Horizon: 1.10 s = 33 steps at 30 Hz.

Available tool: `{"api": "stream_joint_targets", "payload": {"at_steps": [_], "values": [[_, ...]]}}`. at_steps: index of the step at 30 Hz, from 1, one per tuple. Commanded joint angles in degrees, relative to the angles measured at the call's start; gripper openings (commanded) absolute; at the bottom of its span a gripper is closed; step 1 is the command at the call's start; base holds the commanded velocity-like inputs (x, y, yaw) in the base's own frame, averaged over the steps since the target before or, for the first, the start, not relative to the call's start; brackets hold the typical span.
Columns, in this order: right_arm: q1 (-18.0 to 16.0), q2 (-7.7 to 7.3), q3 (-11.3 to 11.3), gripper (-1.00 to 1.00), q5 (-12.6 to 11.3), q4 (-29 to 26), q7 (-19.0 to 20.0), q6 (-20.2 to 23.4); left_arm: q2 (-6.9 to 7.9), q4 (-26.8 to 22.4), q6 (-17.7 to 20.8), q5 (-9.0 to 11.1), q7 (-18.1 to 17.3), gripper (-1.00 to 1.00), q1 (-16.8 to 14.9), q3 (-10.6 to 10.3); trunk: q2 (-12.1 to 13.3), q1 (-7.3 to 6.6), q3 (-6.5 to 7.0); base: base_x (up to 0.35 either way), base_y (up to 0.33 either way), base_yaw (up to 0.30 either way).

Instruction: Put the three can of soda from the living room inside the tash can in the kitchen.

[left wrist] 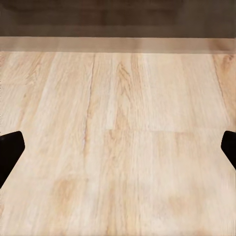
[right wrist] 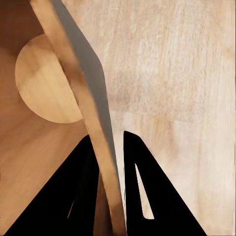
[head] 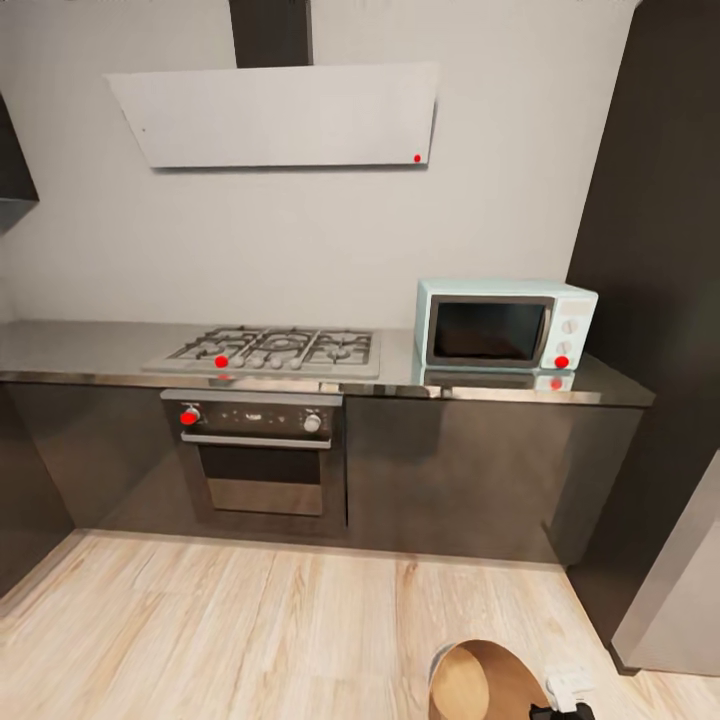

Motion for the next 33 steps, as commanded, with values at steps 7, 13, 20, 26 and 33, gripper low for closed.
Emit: {"api": "stream_joint_targets", "payload": {"at_steps": [7,13,20,26,33], "values": [[1.5,-0.15,-0.5,-1.00,-0.8,-0.6,0.4,-0.4,0.01,0.4,0.0,0.0,0.0,1.00,-0.1,0.0,2.8,-1.55,1.27,0.000,0.000,0.000],[2.6,-0.20,-0.5,-1.00,-1.0,-0.7,0.3,-1.8,0.01,1.2,-0.1,0.0,0.0,1.00,-0.2,0.0,5.2,-2.86,2.35,0.000,0.000,0.000],[3.7,-0.16,-0.5,-1.00,-1.0,-0.9,0.3,-5.0,0.01,1.2,-0.1,0.0,0.0,1.00,-0.2,0.0,8.0,-4.40,3.61,0.000,0.000,0.000],[5.9,-0.21,-0.7,-1.00,-1.2,0.7,0.3,-22.9,0.01,1.3,-0.1,0.0,0.0,1.00,-0.2,0.0,10.4,-5.72,4.68,0.000,0.000,0.000],[7.6,-0.19,-0.8,-1.00,-1.3,1.0,1.5,-29.9,0.02,1.3,-0.1,0.0,0.0,1.00,-0.2,0.0,13.2,-7.26,5.94,0.000,0.000,0.000]]}}
